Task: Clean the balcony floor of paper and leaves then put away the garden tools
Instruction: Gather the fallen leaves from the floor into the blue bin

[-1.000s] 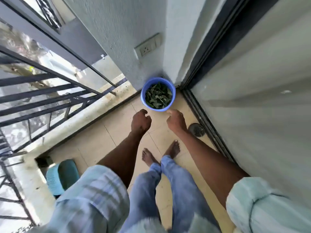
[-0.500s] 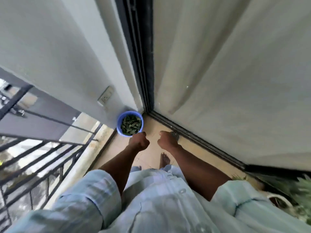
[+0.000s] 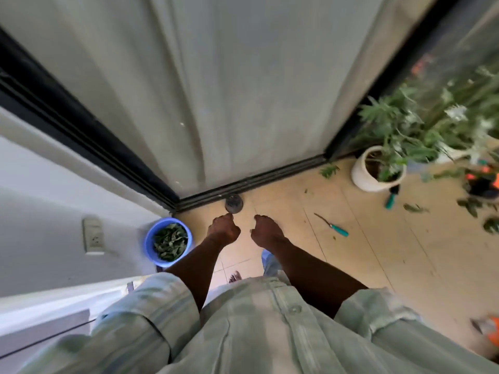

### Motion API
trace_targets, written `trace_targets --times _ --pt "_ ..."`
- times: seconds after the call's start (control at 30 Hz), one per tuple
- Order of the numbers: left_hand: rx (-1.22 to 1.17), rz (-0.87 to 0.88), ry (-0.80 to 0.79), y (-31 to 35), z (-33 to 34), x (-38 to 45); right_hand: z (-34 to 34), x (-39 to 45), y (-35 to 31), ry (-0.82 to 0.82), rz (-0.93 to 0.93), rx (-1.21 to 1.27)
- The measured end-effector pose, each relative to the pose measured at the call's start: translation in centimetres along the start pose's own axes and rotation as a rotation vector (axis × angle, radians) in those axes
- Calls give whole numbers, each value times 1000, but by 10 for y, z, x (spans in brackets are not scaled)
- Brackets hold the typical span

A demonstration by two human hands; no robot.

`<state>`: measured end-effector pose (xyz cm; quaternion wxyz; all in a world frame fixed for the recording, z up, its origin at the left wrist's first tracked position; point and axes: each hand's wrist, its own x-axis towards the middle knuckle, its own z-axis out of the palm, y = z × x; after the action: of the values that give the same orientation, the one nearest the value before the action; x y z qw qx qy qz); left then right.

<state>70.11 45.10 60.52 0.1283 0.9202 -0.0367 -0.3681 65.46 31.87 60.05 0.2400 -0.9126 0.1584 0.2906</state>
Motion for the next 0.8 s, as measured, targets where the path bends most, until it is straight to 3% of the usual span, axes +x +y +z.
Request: trace_targets --times 0.33,0.5,0.8 --pt "375 389 -140 107 82 -51 12 -112 153 192 416 307" --pt "473 462 -161 191 139 -80 15 -168 241 243 503 421" --pt "554 729 -259 382 305 -180 15 -303 463 409 797 560"
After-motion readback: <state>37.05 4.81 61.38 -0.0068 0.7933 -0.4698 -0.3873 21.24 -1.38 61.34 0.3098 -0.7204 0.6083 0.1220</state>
